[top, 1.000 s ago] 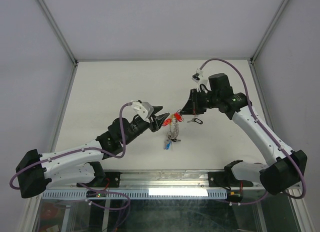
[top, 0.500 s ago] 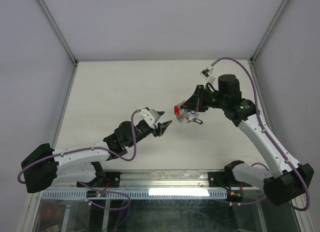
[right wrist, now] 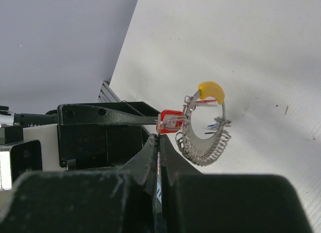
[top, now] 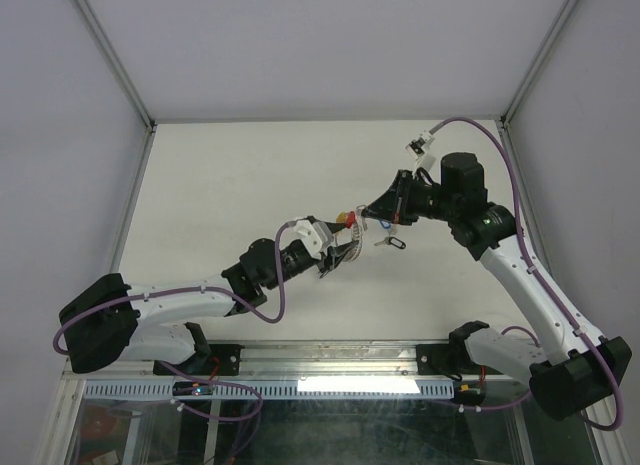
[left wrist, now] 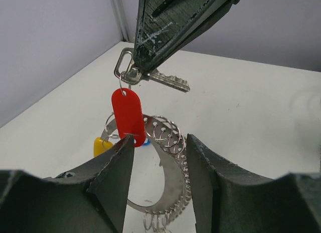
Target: Put the keys on the keyring
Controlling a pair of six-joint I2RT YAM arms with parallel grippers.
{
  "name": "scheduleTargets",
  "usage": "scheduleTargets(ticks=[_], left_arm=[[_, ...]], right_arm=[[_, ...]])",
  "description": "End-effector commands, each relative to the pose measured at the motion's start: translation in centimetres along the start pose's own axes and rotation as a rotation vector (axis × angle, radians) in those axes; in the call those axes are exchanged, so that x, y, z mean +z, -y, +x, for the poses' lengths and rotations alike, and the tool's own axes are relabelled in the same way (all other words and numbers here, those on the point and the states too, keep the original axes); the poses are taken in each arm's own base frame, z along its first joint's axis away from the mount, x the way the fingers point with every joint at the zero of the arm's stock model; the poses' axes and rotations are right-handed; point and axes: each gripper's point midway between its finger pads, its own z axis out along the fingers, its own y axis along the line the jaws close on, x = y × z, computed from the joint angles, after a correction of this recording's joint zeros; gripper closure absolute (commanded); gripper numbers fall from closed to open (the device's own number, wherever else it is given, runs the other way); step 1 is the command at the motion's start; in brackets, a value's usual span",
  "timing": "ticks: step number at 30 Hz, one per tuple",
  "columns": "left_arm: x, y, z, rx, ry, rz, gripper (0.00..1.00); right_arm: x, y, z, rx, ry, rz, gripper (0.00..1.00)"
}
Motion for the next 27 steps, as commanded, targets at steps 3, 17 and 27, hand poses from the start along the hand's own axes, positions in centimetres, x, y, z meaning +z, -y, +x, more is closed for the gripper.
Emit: scheduleTargets(ticks=[3, 17, 27], left_arm=[[0.7, 0.0, -5.6, 0.004, 0.167, 0.007, 0.60], [-0.2, 4.6, -7.3, -0.009, 0.256, 0.264, 0.82], [1.4, 2.4, -5.1, -0.035, 0.189, 0.123, 0.84]], right_arm=[[-1.4, -3.5, -2.7, -0.070, 0.086, -0.092, 1.00], [-1.6, -3.8, -3.1, -0.078, 0.107, -0.096, 1.00], [-2.1, -4.5, -3.2, -0.086, 0.118, -0.117, 1.00]])
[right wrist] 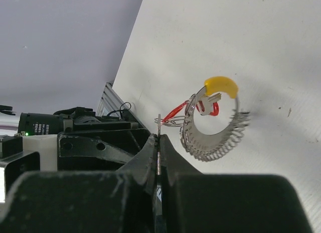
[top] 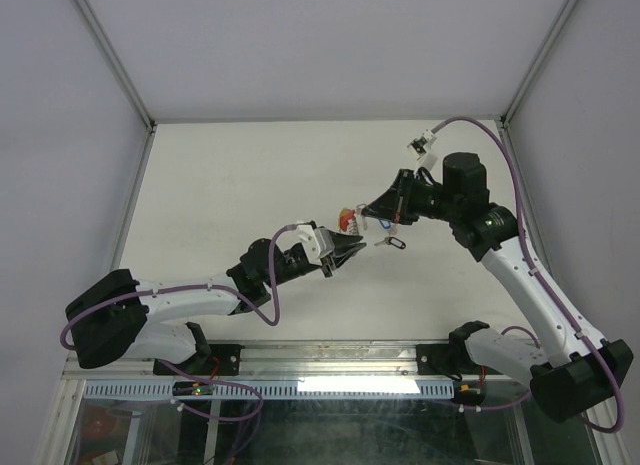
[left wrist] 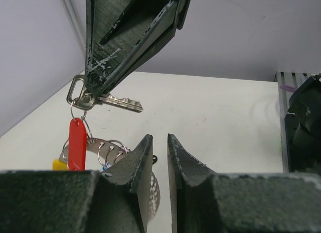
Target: Put the keys on the keyring
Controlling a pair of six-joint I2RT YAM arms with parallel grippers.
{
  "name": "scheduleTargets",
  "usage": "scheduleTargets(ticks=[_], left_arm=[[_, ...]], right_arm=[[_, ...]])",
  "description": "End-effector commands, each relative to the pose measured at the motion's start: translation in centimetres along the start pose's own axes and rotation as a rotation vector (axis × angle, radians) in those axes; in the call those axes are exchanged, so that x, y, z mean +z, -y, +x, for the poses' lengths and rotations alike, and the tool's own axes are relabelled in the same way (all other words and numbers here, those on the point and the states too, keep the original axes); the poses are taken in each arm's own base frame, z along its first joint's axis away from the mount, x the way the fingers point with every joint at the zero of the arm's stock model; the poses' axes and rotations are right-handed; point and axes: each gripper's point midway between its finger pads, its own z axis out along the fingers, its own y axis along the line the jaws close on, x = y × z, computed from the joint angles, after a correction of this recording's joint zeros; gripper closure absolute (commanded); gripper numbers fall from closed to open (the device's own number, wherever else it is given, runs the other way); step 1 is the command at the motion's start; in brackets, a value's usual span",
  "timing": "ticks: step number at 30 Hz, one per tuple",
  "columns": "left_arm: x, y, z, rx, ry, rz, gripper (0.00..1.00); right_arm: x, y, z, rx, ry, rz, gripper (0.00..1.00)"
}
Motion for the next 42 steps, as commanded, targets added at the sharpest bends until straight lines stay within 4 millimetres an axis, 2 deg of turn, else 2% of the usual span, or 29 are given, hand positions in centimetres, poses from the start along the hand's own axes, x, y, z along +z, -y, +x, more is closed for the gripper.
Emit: scheduleTargets(ticks=[1, 5, 17, 29, 42], left_arm=[[0.8, -1.2, -2.9, -0.008, 0.079, -0.070, 0.84], [0.6, -1.9, -2.9, -0.011, 0.075, -0.115, 0.88], [0.9, -3.5, -2.3, 0.008, 0.058, -0.199, 0.86], [0.3, -4.7, -2.3, 0.030, 0.043, -0.262, 0.86], [0.8, -5.3, -2.3, 0.035, 0.046, -0.292, 0.75]], right_arm=[[-1.9, -4.2, -2.9, -0.091, 0.107, -0.110, 1.00], [-2.0, -4.3, -2.9, -0.094, 0.107, -0.113, 1.00], [-2.2, -4.7, -2.7, -0.092, 0.103, -0.134, 1.00], [-2.4, -5.2, -2.5, -0.101, 0.099, -0.154, 1.00], [-2.4, -5.3, -2.4, -0.091, 0.093, -0.166, 1.00]])
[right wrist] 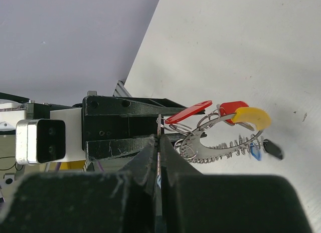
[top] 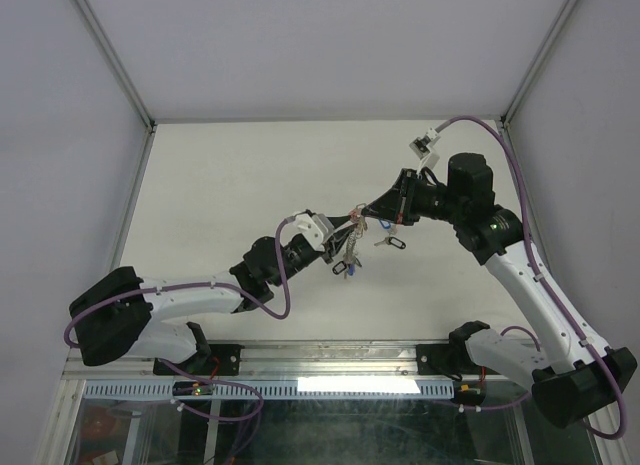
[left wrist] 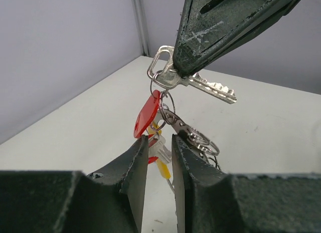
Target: Put the keys on the keyring
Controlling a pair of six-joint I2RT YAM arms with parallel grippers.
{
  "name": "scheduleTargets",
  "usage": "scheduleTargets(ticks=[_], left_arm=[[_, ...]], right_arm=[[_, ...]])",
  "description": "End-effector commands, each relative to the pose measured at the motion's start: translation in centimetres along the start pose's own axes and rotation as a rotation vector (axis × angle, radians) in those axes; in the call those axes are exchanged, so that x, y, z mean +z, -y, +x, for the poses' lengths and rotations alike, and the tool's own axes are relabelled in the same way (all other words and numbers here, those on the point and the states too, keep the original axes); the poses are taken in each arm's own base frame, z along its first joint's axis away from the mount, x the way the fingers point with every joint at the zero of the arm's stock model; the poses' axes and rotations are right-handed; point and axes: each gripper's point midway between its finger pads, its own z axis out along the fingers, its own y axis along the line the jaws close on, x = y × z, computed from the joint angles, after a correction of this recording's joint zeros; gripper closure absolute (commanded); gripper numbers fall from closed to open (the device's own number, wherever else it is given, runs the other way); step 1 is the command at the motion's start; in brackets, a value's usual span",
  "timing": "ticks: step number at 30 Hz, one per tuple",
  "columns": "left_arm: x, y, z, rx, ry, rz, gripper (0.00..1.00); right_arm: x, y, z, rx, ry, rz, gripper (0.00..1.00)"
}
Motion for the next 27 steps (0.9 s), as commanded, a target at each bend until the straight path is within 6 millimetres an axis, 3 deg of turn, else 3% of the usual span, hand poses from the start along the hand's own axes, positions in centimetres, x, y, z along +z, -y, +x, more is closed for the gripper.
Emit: scheduleTargets(ticks=[1, 7, 14, 22, 24, 27], left_arm=[[1.0, -0.2, -3.0, -0.003, 0.085, -0.022, 0.75], [1.0, -0.5, -3.4, 0.005, 0.094, -0.034, 0.75], [0.9, 0.8, -4.2, 0.021, 0.124, 0.043, 0.71], [0.9, 0.3, -4.3, 0.036, 0.122, 0.023, 0.67], [0.8, 0.2, -4.5, 0.041, 0.127, 0.019, 0.69], [0.6, 0.3, -4.7, 0.046, 0.132, 0.023, 0.80]], right_arm=[[-1.2, -3.5, -2.2, -0.082, 0.080, -0.106, 1.00], [-1.2, -3.5, -2.0, -0.084, 0.076, -0.111, 1.00], [-1.1, -3.3, -1.8, -0.080, 0.070, -0.109, 1.00], [-1.1, -3.1, -1.5, -0.082, 0.061, -0.107, 1.00], [-1.1, -3.0, -1.4, -0.083, 0.057, -0.105, 1.00], [-1.0, -2.8, -1.2, -0.084, 0.054, -0.101, 1.00]])
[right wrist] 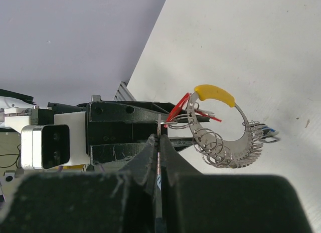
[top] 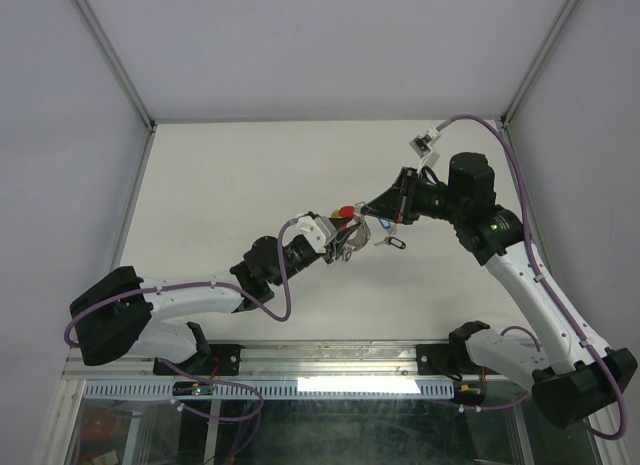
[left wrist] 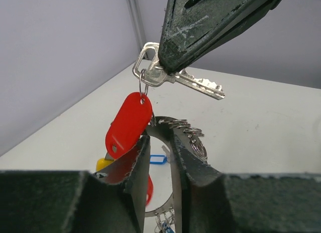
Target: Put the keys on the keyring
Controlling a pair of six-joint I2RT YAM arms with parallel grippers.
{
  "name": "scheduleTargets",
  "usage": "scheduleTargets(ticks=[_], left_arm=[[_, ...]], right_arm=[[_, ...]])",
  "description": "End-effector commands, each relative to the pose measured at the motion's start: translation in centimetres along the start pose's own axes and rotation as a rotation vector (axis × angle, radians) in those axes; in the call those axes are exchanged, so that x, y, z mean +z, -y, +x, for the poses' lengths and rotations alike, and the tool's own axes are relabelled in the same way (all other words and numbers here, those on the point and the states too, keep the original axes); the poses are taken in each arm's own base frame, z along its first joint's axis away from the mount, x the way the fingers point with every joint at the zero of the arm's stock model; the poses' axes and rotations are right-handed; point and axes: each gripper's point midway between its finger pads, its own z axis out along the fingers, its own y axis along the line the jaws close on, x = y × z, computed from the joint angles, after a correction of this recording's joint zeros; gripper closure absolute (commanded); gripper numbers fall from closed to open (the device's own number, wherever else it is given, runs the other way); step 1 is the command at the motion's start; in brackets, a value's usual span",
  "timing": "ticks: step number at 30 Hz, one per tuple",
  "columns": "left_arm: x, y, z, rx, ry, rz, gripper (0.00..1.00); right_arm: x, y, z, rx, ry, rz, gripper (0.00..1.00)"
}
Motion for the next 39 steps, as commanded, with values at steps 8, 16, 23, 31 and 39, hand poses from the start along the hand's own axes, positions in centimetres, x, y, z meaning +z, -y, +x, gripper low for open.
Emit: scheduleTargets(ticks=[8, 16, 23, 31, 39], left_arm=[[0.0, -0.5, -4.7, 0.024, 0.124, -0.015, 0.83], [0.1, -0.8, -4.8, 0.032, 0.122, -0.030, 0.77], [0.2, -1.1, -4.9, 0.032, 0.122, -0.046, 0.75], [0.1, -1.3, -5.6, 0.032, 0.138, -0.053, 0.74], [0.2, -0.4, -6.0, 0.033, 0.151, 0.001, 0.74]], right_arm=[[-0.9, -2.0, -0.9, -0.071, 0.039, -0.068, 1.00], [-0.8, -2.1, -0.8, -0.065, 0.031, -0.076, 1.00], [-0.8, -2.1, -0.6, -0.063, 0.022, -0.079, 1.00], [-0.6, -1.7, -0.2, -0.059, 0.007, -0.075, 1.00], [-0.5, -1.4, 0.0, -0.058, 0.000, -0.070, 1.00]])
